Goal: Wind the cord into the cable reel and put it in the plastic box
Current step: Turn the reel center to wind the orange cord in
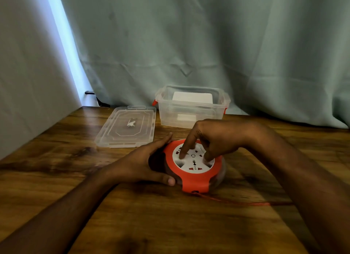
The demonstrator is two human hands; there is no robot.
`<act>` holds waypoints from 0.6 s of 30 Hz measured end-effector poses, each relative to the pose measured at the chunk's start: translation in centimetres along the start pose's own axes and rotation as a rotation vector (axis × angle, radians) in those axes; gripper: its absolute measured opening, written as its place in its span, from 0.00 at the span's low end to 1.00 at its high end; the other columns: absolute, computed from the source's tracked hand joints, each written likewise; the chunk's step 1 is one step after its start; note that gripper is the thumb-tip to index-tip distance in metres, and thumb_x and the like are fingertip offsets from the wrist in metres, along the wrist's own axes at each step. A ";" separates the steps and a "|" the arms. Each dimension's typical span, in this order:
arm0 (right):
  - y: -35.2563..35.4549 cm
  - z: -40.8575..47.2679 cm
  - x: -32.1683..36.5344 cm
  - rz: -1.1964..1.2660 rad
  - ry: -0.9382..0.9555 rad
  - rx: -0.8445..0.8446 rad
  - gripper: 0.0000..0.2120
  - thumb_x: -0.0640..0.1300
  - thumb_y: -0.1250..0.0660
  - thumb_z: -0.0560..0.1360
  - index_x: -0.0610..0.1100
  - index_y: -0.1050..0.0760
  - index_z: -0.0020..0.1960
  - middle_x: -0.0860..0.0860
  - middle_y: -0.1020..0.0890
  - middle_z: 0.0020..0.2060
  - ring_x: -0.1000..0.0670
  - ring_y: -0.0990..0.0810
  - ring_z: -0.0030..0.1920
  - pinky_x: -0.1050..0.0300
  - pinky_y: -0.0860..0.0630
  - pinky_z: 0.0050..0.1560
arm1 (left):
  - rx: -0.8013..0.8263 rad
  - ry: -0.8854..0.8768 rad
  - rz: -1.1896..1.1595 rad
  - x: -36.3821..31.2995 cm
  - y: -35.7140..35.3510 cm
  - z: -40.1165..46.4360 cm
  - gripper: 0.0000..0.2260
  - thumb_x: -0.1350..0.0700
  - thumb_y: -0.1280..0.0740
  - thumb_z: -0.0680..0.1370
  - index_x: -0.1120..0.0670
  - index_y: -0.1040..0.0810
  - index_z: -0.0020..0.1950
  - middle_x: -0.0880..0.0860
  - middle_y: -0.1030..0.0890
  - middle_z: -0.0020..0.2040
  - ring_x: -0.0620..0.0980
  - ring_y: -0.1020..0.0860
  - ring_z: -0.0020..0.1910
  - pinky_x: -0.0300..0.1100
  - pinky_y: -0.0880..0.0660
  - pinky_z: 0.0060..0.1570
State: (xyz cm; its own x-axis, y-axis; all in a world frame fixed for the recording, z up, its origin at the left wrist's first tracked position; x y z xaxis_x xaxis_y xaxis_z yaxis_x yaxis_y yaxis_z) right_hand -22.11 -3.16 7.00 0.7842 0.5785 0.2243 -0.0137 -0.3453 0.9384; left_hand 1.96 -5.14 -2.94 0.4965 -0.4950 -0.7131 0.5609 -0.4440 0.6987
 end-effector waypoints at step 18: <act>0.0 0.2 1.3 -0.170 -0.149 -0.041 0.29 0.62 0.23 0.69 0.71 0.27 0.68 0.66 0.30 0.43 0.58 0.27 0.49 0.61 0.29 0.41 | -0.014 -0.003 0.019 0.2 0.1 0.1 0.57 0.26 0.23 0.58 0.30 0.53 0.78 0.26 0.40 0.73 0.30 0.38 0.75 0.30 0.36 0.72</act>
State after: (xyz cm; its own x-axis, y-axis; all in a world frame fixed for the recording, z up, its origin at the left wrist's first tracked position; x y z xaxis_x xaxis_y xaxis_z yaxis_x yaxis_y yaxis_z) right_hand -20.97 -2.51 7.24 0.8601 0.5095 0.0239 0.1033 -0.2200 0.9700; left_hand 1.98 -5.33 -3.00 0.5054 -0.5056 -0.6992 0.5605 -0.4237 0.7116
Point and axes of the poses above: each hand's wrist, its own z-axis towards the middle knuckle, its own y-axis out of the back of the hand, x = y × z, the point moved 1 cm from there along z, towards the middle knuckle
